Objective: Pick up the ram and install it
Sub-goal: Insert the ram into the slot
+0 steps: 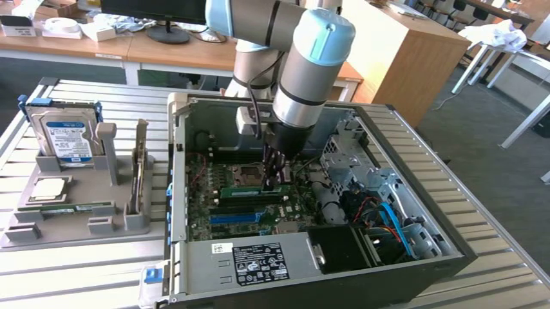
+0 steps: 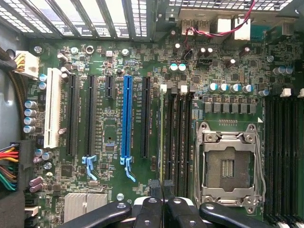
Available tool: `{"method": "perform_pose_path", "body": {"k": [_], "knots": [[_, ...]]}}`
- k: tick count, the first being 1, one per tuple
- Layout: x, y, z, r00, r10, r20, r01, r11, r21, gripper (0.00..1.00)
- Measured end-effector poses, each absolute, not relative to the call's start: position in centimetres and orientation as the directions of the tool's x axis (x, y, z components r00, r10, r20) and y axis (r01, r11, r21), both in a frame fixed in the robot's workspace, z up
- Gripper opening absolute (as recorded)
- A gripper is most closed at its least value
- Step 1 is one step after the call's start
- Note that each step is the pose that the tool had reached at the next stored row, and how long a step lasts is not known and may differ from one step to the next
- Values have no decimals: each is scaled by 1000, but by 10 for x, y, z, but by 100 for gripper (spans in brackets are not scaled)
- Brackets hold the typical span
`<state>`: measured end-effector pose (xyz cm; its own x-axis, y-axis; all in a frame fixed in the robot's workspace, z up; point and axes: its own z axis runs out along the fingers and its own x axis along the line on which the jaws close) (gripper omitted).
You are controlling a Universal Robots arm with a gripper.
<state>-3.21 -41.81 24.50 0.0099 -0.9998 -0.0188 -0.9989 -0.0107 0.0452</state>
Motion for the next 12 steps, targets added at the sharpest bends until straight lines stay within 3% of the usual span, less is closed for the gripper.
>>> {"method": "perform_pose_path", "body": {"k": [12], "knots": [[-32, -418, 243, -3, -1000, -19, -999, 2, 45, 11]]}}
